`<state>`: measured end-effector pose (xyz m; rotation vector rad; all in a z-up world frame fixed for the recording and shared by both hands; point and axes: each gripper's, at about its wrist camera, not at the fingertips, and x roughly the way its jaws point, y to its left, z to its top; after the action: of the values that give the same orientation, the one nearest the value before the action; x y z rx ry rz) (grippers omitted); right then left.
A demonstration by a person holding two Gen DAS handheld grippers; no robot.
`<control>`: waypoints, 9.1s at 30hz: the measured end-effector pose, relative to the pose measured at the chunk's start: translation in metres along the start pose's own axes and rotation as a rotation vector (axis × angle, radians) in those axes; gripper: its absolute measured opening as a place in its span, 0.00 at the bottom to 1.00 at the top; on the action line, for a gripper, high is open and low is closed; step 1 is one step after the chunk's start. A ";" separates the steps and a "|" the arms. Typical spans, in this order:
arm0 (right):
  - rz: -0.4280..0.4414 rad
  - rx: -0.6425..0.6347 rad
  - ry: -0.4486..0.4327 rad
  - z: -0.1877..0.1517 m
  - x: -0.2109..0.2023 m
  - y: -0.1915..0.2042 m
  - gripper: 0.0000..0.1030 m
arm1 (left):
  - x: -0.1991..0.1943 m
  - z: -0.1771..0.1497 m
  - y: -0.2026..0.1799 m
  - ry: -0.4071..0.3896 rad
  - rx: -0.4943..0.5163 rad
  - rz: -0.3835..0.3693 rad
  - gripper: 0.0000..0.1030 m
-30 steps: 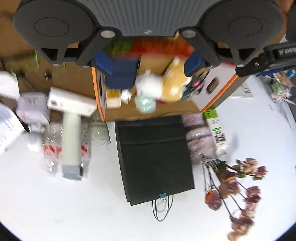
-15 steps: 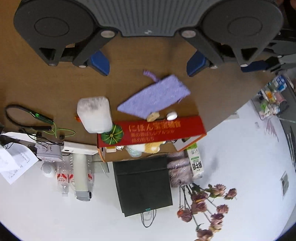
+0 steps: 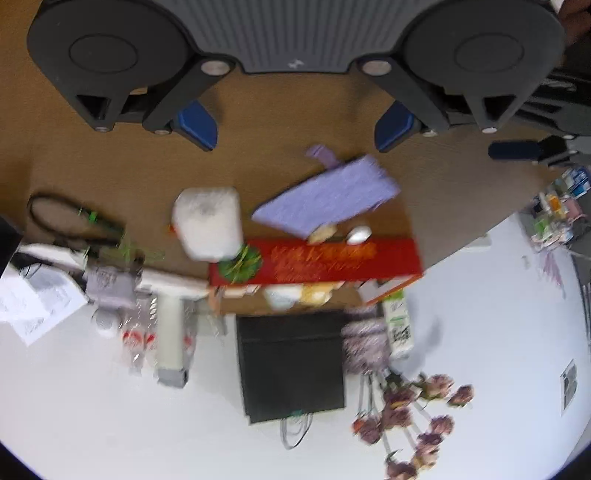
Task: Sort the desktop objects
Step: 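Grasp the purple cloth pouch with the left tool while the right tool grasps the clear plastic container, then carry the pouch and container into the box and open both tools, then withdraw both tools from the box back over the table, then grasp the white bottle cap with the left tool while the right tool grasps the beige block, then carry the cap and block into the box and open both tools, then withdraw both tools from the box back over the table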
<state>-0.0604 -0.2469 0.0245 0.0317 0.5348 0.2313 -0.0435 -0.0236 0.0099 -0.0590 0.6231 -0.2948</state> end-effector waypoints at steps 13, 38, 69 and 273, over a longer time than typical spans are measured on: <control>-0.101 0.016 0.129 0.074 0.119 -0.055 0.88 | 0.132 0.078 -0.009 0.104 0.063 -0.025 0.98; -0.026 0.037 0.108 0.008 -0.013 -0.022 0.61 | -0.014 0.018 -0.018 -0.041 -0.006 -0.068 0.06; 0.087 0.042 0.555 0.211 0.293 0.000 0.61 | 0.202 0.228 0.115 0.162 -0.077 0.055 0.06; -0.025 -0.037 -0.058 0.037 0.011 -0.016 0.85 | 0.013 0.040 0.008 -0.092 0.040 0.280 1.00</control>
<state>-0.0288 -0.2583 0.0495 -0.0040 0.4725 0.2155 -0.0080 -0.0214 0.0334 0.0529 0.5263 -0.0327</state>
